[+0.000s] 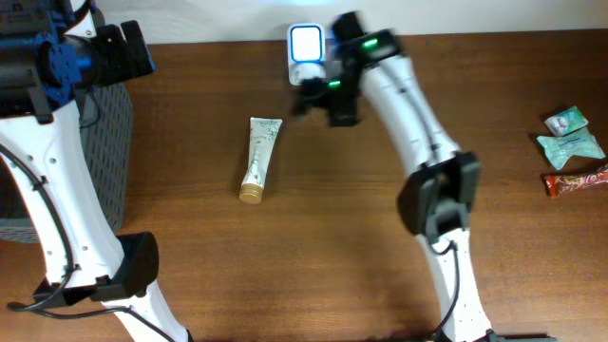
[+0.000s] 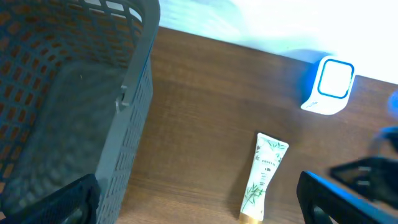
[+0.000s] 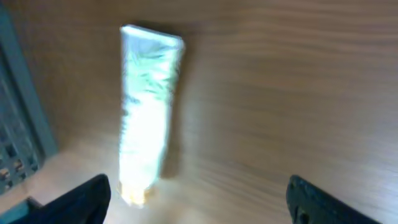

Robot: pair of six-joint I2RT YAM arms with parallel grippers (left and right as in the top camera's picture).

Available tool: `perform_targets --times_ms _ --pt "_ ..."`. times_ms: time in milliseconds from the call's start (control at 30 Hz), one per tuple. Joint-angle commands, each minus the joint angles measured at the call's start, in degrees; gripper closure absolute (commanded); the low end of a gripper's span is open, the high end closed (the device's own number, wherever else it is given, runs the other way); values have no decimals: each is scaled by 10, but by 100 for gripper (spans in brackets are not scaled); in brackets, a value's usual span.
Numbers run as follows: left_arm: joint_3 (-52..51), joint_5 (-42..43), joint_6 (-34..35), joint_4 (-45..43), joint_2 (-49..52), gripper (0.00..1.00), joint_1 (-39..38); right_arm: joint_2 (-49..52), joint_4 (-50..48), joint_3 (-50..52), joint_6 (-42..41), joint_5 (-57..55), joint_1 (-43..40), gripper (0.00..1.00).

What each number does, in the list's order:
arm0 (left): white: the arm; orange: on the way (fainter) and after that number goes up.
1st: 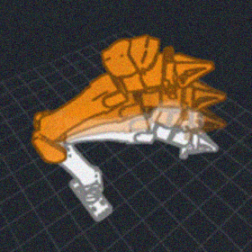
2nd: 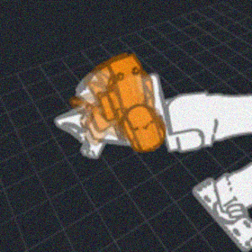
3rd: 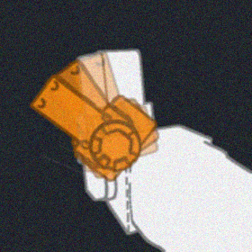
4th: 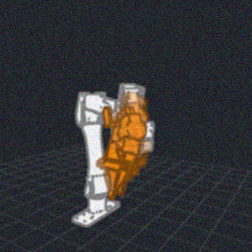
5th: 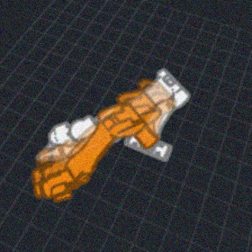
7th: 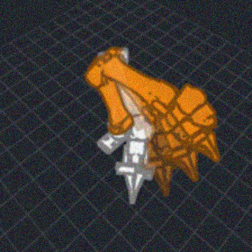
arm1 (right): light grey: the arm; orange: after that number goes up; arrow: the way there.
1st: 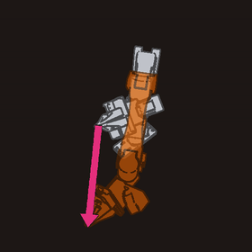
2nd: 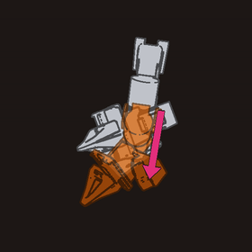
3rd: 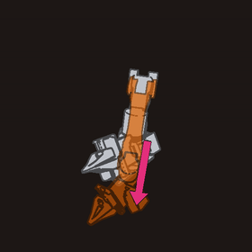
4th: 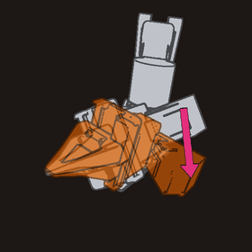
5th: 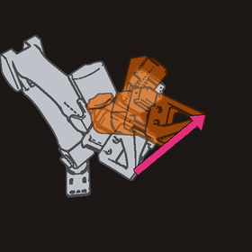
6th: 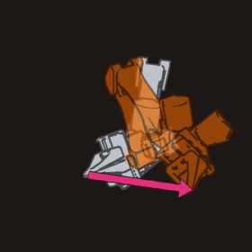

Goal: Scan the item barcode
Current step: 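Reach the right gripper to the white Pantene tube and grasp it, then hold the Pantene tube in front of the scanner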

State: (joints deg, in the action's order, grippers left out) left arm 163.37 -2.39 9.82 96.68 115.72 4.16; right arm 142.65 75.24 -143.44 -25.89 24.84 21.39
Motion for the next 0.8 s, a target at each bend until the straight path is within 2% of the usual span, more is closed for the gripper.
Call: perform_targets --times_ms 0,100,233,333,433,467,533,600,667,767 --pt "1 0 -5 0 -3 1 1 -16 -23 0 -153 -121 84 11" --pt "1 0 -5 0 -3 1 1 3 -35 2 -212 -185 143 12" --pt "1 0 -5 0 -3 1 1 29 -70 11 -212 -209 183 13" --pt "1 0 -5 0 -3 1 1 39 -87 38 -212 -211 192 22" --pt "1 0 -5 0 -3 1 1 54 -106 60 -212 -211 191 24" --pt "1 0 -5 0 -3 1 1 58 -124 80 -212 -211 191 32" --pt "1 0 -5 0 -3 1 1 58 -131 96 -211 -222 191 58" --pt "1 0 -5 0 -3 1 1 57 -129 94 -207 -226 190 74" --pt "1 0 -5 0 -3 1 1 54 -119 82 -184 -226 186 96" --pt "1 0 -5 0 -3 1 1 42 -73 28 -152 -225 166 96"
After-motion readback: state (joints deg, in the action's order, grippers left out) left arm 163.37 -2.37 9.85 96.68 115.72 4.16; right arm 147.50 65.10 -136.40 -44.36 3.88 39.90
